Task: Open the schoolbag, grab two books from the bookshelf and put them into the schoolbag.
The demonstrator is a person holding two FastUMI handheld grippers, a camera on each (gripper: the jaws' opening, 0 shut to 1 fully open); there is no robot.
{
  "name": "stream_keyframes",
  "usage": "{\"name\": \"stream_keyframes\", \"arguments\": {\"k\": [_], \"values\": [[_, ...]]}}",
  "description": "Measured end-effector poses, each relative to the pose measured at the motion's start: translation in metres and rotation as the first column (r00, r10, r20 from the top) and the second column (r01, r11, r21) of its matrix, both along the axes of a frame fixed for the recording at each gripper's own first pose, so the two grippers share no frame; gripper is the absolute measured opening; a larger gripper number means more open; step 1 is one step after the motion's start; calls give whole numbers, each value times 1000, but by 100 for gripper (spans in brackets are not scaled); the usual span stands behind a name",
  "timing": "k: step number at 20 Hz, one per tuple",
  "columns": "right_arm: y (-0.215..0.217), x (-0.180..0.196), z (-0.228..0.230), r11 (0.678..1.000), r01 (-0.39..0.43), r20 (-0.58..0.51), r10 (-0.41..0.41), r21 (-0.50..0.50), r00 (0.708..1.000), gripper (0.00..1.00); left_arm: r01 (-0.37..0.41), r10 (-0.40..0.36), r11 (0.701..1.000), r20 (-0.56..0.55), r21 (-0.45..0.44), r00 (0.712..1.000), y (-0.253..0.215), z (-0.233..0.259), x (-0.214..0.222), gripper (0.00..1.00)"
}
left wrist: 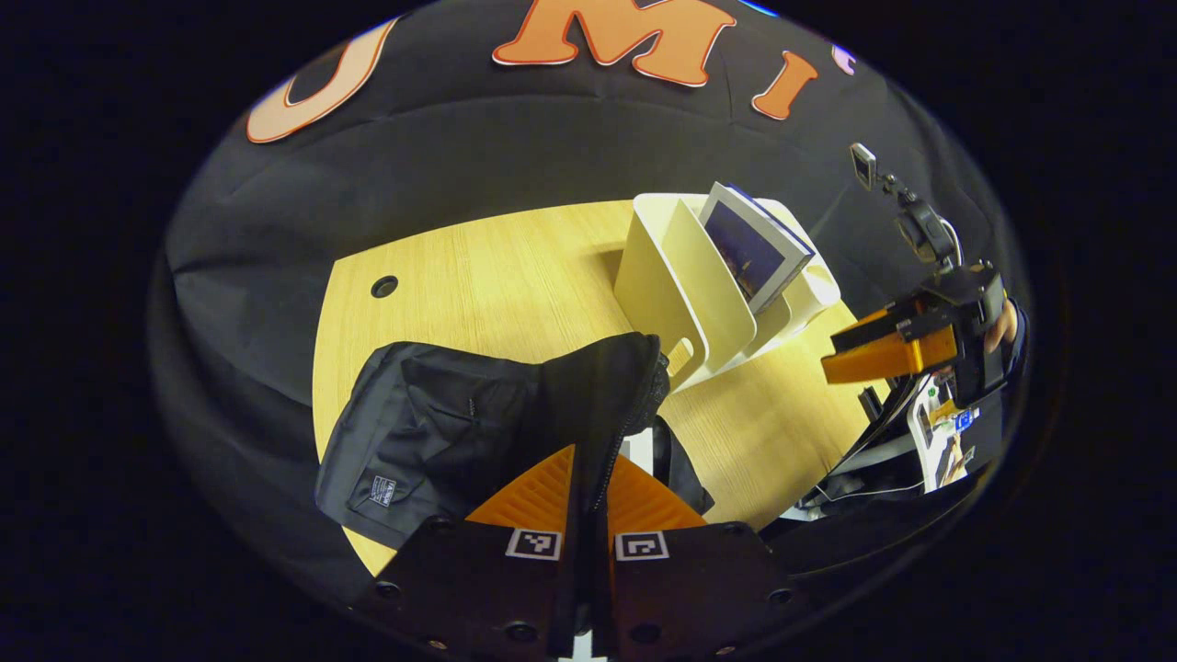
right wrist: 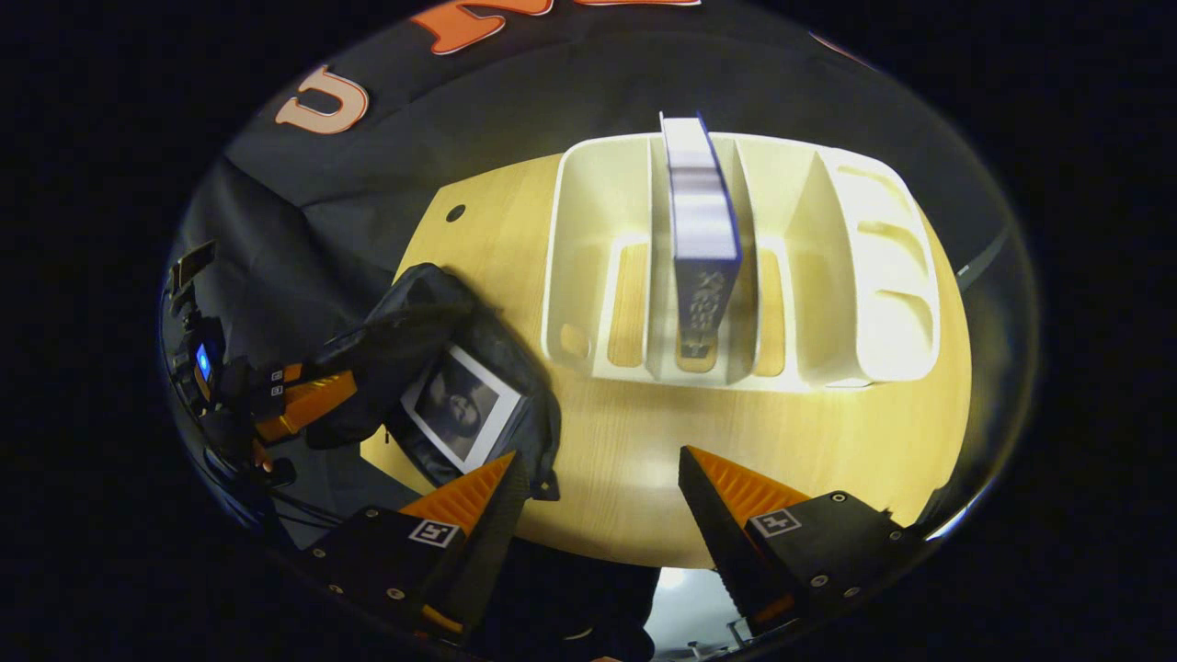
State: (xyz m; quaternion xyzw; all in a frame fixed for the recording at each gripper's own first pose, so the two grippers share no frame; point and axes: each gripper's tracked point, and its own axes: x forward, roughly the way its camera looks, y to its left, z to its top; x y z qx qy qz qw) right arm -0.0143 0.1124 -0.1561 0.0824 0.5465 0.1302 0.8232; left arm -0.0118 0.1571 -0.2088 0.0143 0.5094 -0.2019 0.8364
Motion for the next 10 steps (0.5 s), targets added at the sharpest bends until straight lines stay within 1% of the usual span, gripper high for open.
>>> {"name": "stream_keyframes", "arguments": {"k": [1,4,7,9,10], "values": [[-6,10,4,1000,-5,4,5,-14,1000,98,-3,3,1000,-5,4,1000,0,0,-1,8],[-19,37,20,1000,-15,10,15,-11,1000,97,-18,18,999,-2,34,1000,3,1,2,8],[-36,73,32,997,-38,39,41,-68,998,96,-37,37,998,-11,53,999,2,1,1,7],[-40,96,40,997,-38,44,41,-71,998,94,-45,46,997,-19,63,999,3,2,-1,8],[-40,104,40,997,-38,42,41,-73,998,92,-49,50,996,-21,70,999,4,1,-1,7]]}}
